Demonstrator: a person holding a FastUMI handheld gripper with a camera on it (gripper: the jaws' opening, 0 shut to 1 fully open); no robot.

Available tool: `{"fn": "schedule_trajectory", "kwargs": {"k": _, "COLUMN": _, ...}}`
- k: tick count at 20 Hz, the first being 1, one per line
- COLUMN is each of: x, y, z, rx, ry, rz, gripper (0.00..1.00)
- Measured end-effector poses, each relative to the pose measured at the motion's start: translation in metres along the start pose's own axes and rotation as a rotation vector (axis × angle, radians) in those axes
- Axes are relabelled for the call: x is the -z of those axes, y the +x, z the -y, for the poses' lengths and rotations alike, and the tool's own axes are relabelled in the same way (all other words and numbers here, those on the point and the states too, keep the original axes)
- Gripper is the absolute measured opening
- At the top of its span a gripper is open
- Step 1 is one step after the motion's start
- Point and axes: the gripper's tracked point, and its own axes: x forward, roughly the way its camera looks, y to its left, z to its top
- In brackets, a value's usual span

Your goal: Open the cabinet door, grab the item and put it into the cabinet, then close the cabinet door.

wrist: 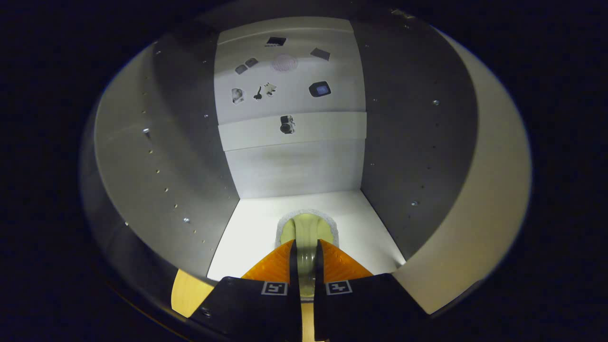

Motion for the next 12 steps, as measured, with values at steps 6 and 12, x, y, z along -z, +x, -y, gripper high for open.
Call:
{"fn": "schedule_trajectory", "kwargs": {"k": 6, "x": 0.015, "y": 0.056, "z": 0.001, "rx": 0.017, "ry": -0.030, "rz": -0.046, "gripper": 0.14}}
{"fn": "schedule_trajectory", "kwargs": {"k": 12, "x": 0.010, "y": 0.087, "z": 0.001, "rx": 0.023, "ry": -0.017, "rz": -0.045, "gripper": 0.18}}
